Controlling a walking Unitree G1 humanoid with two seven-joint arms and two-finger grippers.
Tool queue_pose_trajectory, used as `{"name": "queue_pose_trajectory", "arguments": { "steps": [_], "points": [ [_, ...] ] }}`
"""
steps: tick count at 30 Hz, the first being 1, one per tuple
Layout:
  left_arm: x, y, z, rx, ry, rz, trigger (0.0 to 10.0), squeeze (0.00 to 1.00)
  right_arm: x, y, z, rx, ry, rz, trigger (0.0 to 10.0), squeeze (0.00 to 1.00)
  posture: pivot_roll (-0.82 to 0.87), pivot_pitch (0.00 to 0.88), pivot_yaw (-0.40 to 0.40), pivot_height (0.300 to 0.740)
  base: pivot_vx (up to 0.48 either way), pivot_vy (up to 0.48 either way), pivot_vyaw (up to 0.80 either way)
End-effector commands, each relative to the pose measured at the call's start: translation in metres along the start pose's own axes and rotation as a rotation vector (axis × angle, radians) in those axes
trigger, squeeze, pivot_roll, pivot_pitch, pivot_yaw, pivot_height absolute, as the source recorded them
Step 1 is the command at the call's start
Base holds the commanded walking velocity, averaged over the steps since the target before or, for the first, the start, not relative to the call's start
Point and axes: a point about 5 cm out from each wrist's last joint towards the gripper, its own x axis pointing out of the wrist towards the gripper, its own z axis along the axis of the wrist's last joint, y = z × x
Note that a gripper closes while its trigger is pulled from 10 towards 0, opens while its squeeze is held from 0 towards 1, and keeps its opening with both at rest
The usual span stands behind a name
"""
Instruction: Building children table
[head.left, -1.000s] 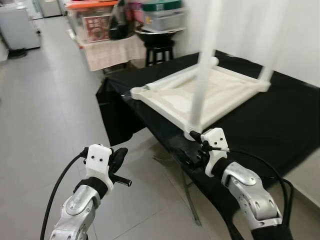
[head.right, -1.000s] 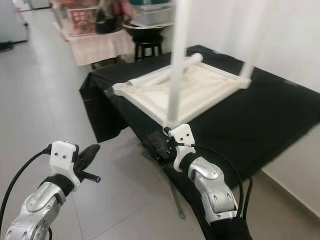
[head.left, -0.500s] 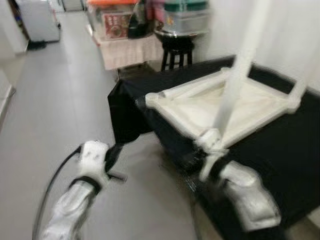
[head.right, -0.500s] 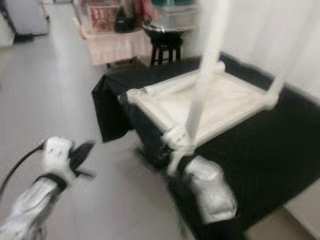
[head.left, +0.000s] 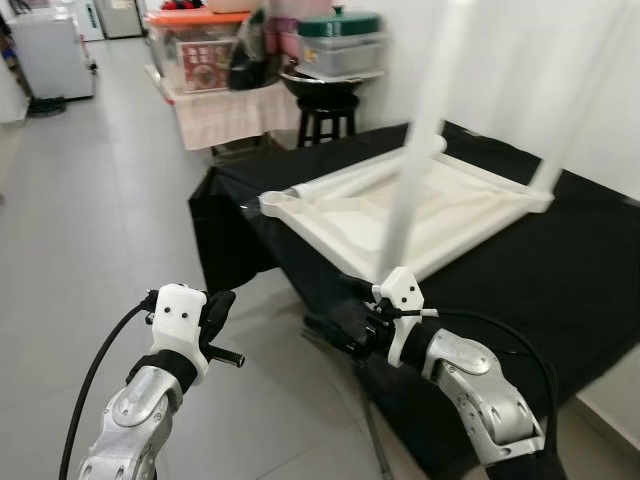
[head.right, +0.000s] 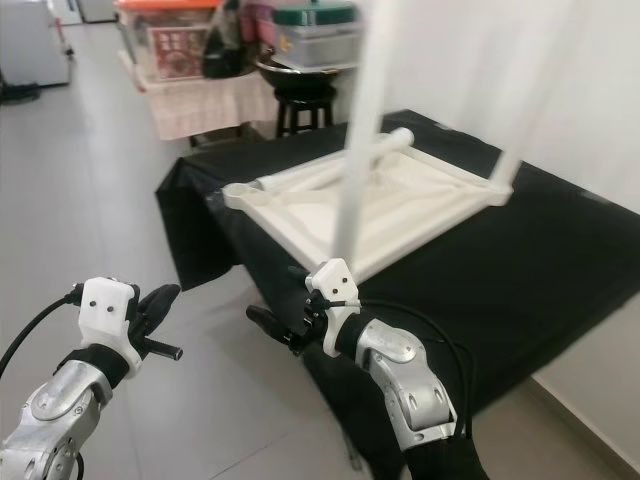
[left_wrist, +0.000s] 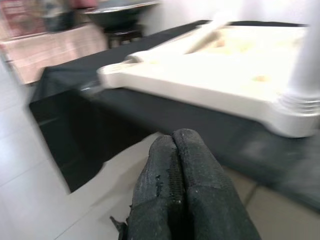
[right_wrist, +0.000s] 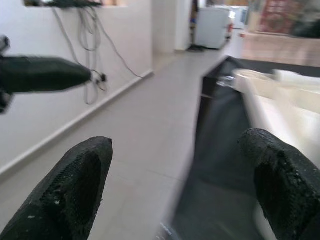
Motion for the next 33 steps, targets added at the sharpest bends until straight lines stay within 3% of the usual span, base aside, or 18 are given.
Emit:
{"name": "queue_pose_trajectory", "arguments": {
  "steps": [1,6,8,11,14,17,18,21,26,28,33],
  "points": [
    [0.000,0.003,-0.003,0.004,0.020,0.009,10.0,0.00,0.001,-0.002,0.003,0.009,-0.016,0.006,10.0,0.00,-0.03,0.000,0.004,0.740,0.000,-0.259,0.00],
    [0.001,0.003,-0.003,-0.001,0.020,0.014,10.0,0.00,-0.003,-0.010,0.007,-0.031,0.004,0.026,10.0,0.00,-0.03,0.000,0.001,0.740,0.000,-0.103,0.00],
    [0.001,0.003,-0.003,-0.006,0.019,0.016,10.0,0.00,-0.001,-0.024,0.012,-0.088,0.032,-0.030,10.0,0.00,-0.03,0.000,0.001,0.740,0.000,0.000,0.00],
    [0.002,0.004,-0.003,-0.008,0.018,0.017,10.0,0.00,0.002,-0.029,0.015,-0.105,0.038,-0.069,10.0,0.00,-0.03,0.000,-0.001,0.740,0.000,0.000,0.00],
    [0.002,0.003,-0.002,-0.011,0.014,0.022,10.0,0.00,0.019,-0.042,0.017,-0.101,0.073,-0.230,10.0,0.00,-0.03,0.000,-0.002,0.740,0.000,0.000,0.00],
    [0.002,0.003,-0.002,-0.010,0.013,0.023,10.0,0.00,0.024,-0.046,0.018,-0.107,0.076,-0.269,10.0,0.00,-0.02,0.000,-0.007,0.740,0.000,0.000,0.00],
    [0.002,0.002,-0.001,-0.011,0.012,0.024,10.0,0.00,0.030,-0.059,0.020,-0.086,0.083,-0.361,10.0,0.00,-0.02,0.000,-0.010,0.740,0.000,0.000,0.80],
    [0.002,0.001,-0.001,-0.017,0.009,0.022,10.0,0.00,0.034,-0.070,0.024,-0.035,0.073,-0.418,10.0,0.00,-0.02,0.000,-0.013,0.740,0.000,0.000,0.53],
    [0.002,0.000,-0.001,-0.022,0.007,0.014,10.0,0.00,0.037,-0.074,0.026,0.004,0.066,-0.385,10.0,0.00,-0.01,0.000,-0.015,0.740,0.000,0.000,0.00],
    [0.001,-0.003,0.000,-0.024,0.000,-0.010,10.0,0.00,0.041,-0.075,0.032,-0.022,0.072,-0.282,10.0,0.00,0.00,0.000,-0.018,0.740,0.000,0.000,0.00],
    [0.000,-0.004,0.001,-0.025,-0.003,-0.022,10.0,0.00,0.042,-0.076,0.034,-0.038,0.078,-0.255,10.0,0.00,0.00,0.000,-0.018,0.740,0.000,0.000,0.00]
  ]
}}
